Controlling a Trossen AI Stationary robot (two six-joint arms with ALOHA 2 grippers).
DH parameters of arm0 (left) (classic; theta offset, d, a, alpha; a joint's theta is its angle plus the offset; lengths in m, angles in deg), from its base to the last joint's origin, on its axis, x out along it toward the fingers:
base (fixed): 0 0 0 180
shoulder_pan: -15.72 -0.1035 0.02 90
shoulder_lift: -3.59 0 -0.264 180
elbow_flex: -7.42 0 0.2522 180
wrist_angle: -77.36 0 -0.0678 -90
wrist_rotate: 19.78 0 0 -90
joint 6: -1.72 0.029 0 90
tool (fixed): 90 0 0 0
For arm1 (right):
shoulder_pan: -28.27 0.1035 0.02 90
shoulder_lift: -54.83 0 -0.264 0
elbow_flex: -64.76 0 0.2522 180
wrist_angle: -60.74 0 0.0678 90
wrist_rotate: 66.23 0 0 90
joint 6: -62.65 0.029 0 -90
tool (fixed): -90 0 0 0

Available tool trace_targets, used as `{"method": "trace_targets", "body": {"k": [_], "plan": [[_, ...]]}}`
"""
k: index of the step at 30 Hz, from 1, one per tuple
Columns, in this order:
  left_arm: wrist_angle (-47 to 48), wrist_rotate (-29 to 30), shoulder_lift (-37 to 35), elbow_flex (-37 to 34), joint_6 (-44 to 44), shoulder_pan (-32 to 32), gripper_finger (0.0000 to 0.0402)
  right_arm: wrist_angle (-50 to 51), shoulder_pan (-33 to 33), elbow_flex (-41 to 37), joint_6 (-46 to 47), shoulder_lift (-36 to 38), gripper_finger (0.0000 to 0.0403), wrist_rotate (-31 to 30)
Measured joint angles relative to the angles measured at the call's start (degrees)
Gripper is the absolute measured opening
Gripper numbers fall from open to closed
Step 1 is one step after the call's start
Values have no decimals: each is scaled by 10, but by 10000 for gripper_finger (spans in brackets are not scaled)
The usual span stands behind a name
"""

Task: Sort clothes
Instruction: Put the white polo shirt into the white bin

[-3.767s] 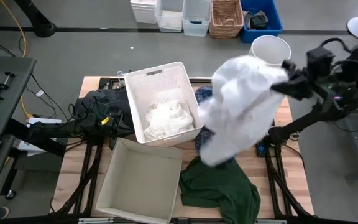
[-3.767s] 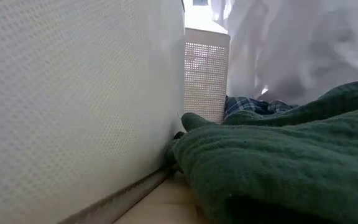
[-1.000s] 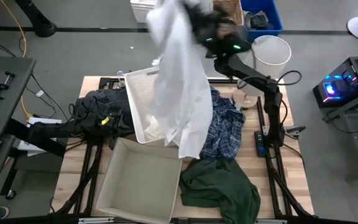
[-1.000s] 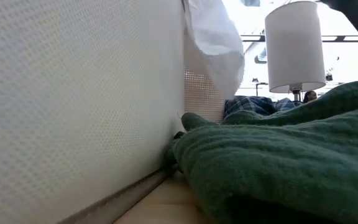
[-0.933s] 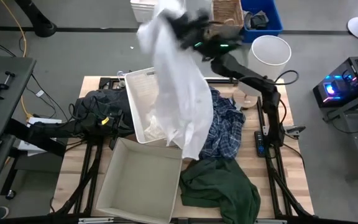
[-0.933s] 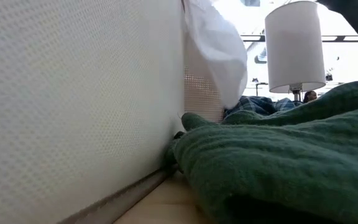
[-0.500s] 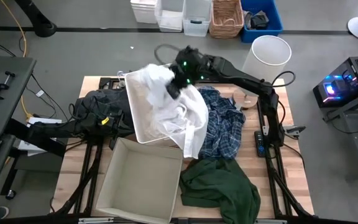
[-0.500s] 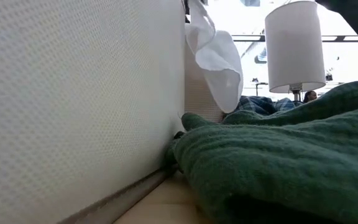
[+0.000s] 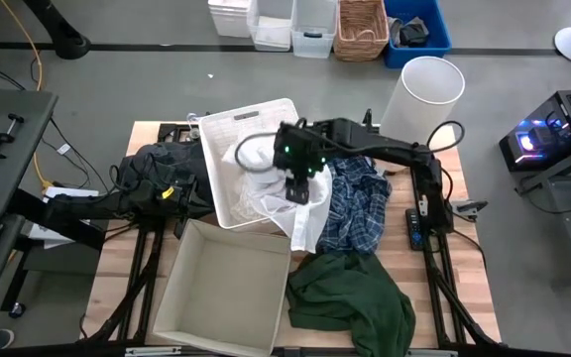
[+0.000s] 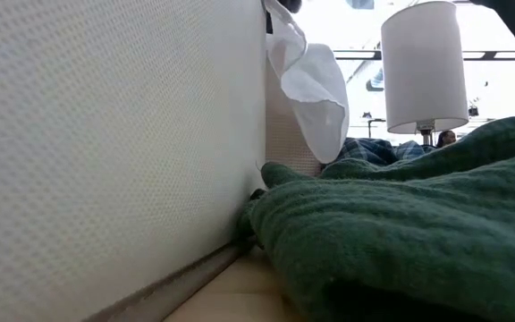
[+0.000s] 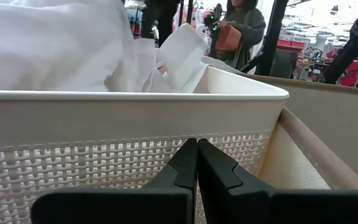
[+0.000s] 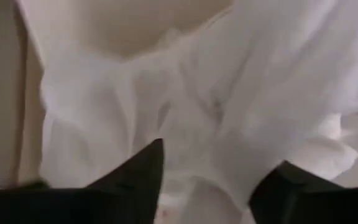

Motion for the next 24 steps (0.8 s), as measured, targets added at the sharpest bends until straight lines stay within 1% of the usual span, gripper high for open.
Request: {"method": "trace_targets", "body": {"k": [2,5,7,11,15,17,19,21,24], "plan": [[0,0,0,0,0,0,1,30,14,9,-10,0,221,-28],[0,0,0,0,0,0,1,72,26,23,-23,6,248,-37],[0,0,0,0,0,0,1,76,31,15,-18,25,253,-43],[0,0,0,0,0,0,1,77,40,14,-12,66,252,-95],[0,0,0,0,0,0,1,119,48,14,35,105,249,-102],[0,0,0,0,0,0,1,127,62,9,48,125,248,-122],[0,0,0,0,0,0,1,118,79,-24,67,159,248,-121],[0,0,0,0,0,0,1,105,97,-74,96,192,247,-119],[0,0,0,0,0,0,1,90,129,-193,158,248,247,-144]]}}
